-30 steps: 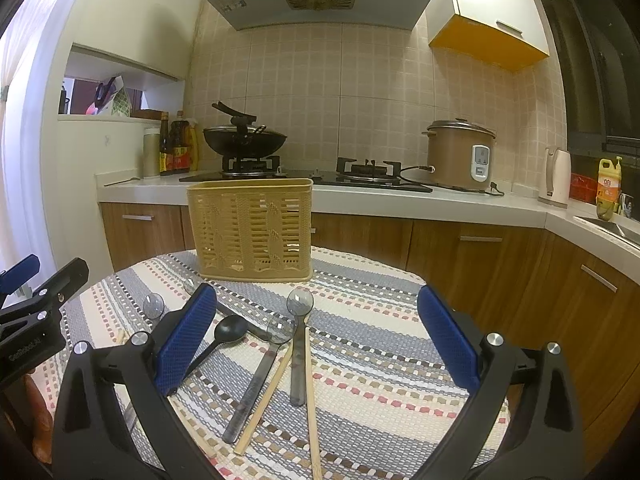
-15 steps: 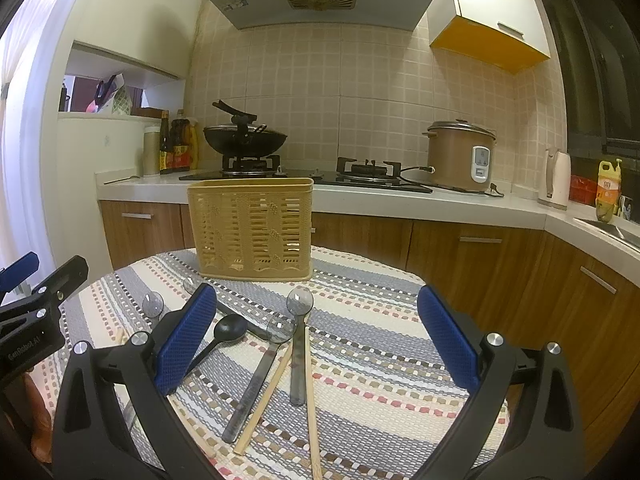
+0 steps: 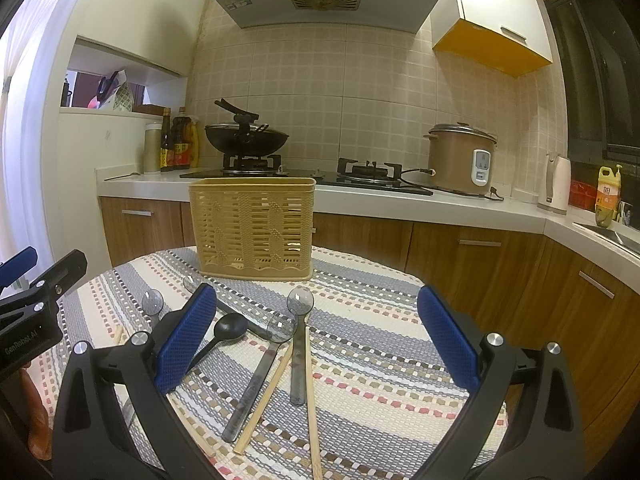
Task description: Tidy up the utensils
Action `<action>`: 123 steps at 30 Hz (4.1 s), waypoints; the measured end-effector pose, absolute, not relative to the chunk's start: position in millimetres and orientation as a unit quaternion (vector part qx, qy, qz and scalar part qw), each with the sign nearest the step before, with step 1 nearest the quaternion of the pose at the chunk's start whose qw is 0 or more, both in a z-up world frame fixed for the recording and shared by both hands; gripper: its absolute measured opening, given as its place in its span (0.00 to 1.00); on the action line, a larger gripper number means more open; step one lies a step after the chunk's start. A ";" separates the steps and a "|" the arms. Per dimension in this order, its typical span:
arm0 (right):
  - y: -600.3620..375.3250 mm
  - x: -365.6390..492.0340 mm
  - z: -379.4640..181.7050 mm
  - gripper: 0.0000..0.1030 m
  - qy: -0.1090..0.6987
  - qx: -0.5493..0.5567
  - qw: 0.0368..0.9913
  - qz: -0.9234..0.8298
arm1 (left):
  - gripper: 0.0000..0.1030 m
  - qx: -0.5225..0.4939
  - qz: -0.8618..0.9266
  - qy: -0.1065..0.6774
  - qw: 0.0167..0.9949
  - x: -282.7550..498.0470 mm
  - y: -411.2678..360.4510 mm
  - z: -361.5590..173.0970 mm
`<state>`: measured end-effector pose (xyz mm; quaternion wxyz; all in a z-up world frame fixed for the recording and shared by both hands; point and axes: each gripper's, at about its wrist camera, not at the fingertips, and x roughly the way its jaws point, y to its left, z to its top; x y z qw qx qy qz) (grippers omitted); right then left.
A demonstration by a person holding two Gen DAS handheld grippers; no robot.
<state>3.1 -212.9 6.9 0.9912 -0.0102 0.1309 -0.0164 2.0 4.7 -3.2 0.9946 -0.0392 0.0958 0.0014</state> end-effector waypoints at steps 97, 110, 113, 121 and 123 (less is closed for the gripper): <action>-241.5 209.2 -11.5 0.27 0.521 0.010 0.849 0.093 | 0.04 0.008 -0.072 0.555 0.829 150.6 11.9 -53.1; -254.3 162.4 72.3 0.02 0.388 0.058 0.908 0.146 | 0.04 -0.112 -0.147 0.299 0.936 118.7 28.0 57.4; -251.7 168.5 80.6 0.02 0.375 0.057 0.913 0.149 | 0.04 -0.107 -0.144 0.250 0.951 132.9 16.9 84.8; -235.3 207.2 39.4 0.17 0.462 0.046 0.866 0.187 | 0.04 -0.100 -0.154 0.249 0.951 145.7 8.1 86.5; -221.9 222.1 23.7 0.37 0.485 0.027 0.853 0.190 | 0.04 -0.103 -0.152 0.256 0.949 147.9 10.9 81.2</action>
